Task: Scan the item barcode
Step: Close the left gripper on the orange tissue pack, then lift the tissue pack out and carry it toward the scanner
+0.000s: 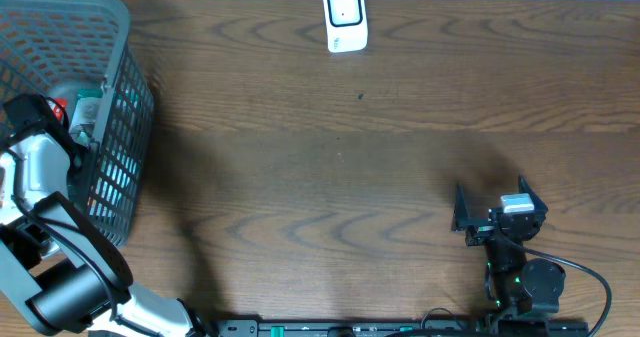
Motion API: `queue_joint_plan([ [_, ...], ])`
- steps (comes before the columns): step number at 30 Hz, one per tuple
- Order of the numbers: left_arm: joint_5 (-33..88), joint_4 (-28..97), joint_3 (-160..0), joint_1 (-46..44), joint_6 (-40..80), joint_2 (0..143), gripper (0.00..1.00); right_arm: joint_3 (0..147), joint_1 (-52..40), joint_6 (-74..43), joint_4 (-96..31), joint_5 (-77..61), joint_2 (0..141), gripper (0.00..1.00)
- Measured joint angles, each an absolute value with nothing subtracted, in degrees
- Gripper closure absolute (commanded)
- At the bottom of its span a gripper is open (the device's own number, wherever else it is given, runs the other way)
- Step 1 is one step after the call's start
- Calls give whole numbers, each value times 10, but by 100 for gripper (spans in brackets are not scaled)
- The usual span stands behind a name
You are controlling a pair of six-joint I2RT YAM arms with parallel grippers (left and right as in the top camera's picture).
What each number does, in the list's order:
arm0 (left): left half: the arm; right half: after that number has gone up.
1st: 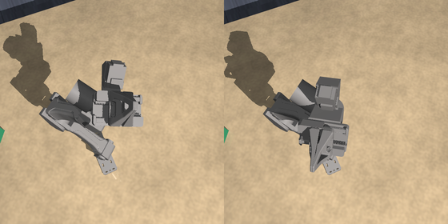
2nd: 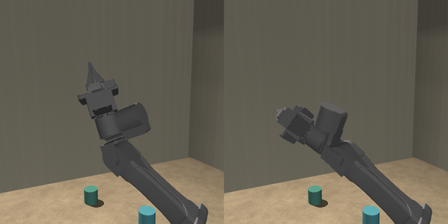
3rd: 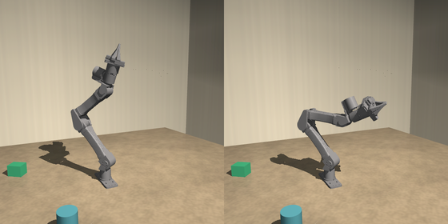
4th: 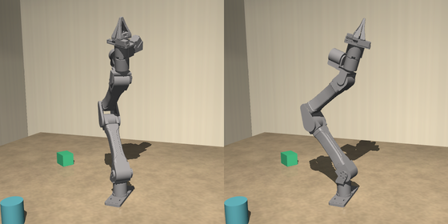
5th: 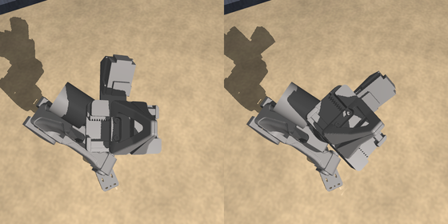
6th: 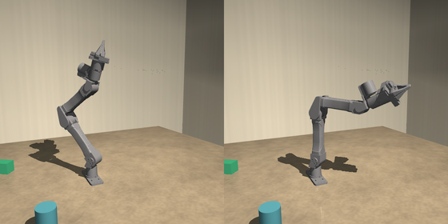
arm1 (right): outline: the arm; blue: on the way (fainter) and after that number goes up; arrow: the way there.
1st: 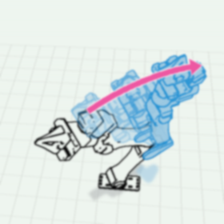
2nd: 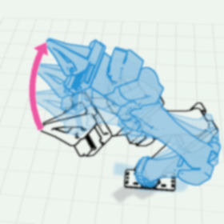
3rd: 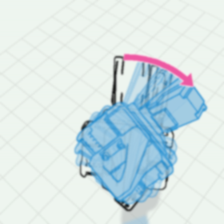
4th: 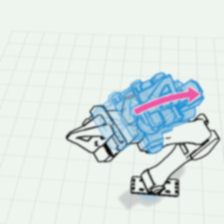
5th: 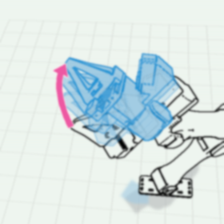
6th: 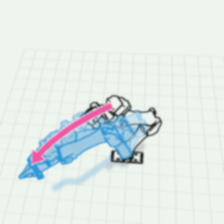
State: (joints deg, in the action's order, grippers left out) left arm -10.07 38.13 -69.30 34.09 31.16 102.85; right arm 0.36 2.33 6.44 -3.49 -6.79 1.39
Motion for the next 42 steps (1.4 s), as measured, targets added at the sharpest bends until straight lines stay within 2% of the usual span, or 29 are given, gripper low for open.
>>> queue_joint_plan([
  [1,-102,381,-693,341,312,1028,92,4,23,64,-35,-68,14,1],
  [10,-98,385,-701,341,315,1006,93,4,23,64,-35,-68,14,1],
  [27,-30,362,-745,329,282,752,93,4,23,64,-35,-68,14,1],
  [32,4,399,-821,270,253,700,93,4,23,64,-35,-68,14,1],
  [42,237,420,-848,83,239,695,93,4,23,64,-35,-68,15,1],
])
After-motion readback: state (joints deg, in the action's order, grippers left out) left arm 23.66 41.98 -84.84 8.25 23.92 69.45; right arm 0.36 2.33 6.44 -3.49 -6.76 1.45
